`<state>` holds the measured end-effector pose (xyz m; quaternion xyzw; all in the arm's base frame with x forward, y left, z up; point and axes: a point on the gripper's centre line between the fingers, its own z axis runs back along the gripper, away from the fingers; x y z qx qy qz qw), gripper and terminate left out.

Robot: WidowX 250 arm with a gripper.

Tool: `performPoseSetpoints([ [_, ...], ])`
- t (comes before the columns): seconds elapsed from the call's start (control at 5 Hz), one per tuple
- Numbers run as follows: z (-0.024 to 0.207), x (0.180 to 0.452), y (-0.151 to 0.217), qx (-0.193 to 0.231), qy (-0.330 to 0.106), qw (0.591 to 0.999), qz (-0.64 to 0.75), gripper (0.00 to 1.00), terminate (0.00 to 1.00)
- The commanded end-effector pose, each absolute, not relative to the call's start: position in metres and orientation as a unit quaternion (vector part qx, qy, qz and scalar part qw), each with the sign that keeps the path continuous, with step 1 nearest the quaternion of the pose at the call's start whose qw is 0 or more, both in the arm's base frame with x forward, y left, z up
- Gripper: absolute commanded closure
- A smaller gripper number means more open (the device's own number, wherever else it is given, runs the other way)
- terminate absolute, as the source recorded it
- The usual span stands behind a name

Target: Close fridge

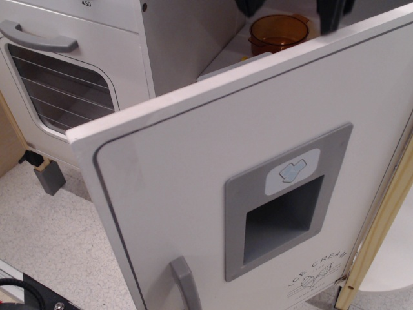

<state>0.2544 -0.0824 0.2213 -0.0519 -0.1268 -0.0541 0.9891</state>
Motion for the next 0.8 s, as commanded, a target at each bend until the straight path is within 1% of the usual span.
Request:
performPoseSetpoints([
  [0.0, 0.225, 0.255, -0.076, -0.03, -0.154, 0.987, -0.044, 0.0, 0.0],
  [0.2, 0.221, 0.264, -0.065, -0.012, -0.158, 0.987, -0.021, 0.0, 0.0],
  [0.4, 0.218, 0.271, -0.059, -0.003, -0.16, 0.987, -0.009, 0.0, 0.0],
  [0.6, 0.22, 0.276, -0.052, 0.016, -0.178, 0.984, 0.021, 0.0, 0.0],
])
